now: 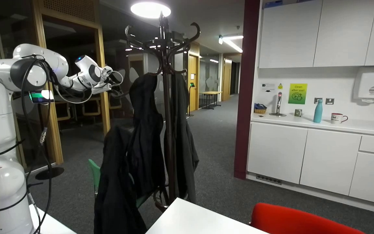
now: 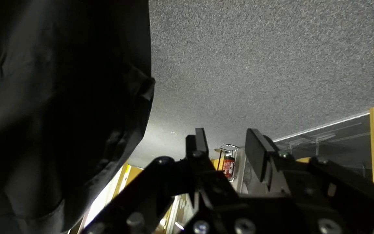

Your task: Pick up a jacket and place it on the green chair

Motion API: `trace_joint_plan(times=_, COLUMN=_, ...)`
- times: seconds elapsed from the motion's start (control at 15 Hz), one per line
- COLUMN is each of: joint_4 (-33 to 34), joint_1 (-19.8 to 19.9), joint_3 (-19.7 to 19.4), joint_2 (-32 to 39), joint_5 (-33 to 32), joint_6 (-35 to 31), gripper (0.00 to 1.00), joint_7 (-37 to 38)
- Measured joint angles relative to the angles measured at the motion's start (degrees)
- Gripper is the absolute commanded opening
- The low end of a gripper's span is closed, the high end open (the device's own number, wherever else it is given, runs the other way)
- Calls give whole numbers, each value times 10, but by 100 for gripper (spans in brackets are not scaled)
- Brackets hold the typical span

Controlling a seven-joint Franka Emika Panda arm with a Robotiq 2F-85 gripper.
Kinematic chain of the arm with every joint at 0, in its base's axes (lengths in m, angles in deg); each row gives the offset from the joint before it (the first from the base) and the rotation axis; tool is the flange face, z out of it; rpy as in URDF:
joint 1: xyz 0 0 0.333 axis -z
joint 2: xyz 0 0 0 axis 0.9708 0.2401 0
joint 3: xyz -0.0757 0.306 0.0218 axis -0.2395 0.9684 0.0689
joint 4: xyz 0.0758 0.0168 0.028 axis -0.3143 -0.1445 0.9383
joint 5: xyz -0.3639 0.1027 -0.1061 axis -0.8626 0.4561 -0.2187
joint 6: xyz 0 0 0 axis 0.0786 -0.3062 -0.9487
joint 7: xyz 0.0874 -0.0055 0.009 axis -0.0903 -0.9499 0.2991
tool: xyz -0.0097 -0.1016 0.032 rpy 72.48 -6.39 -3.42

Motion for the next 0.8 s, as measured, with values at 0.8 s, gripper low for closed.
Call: trace_joint_plan(times=0.8, joint_4=31, joint_1=-121, joint_3=-119, joint_2=-25, joint_5=-56, joint_6=0, gripper=100, joint_7=45)
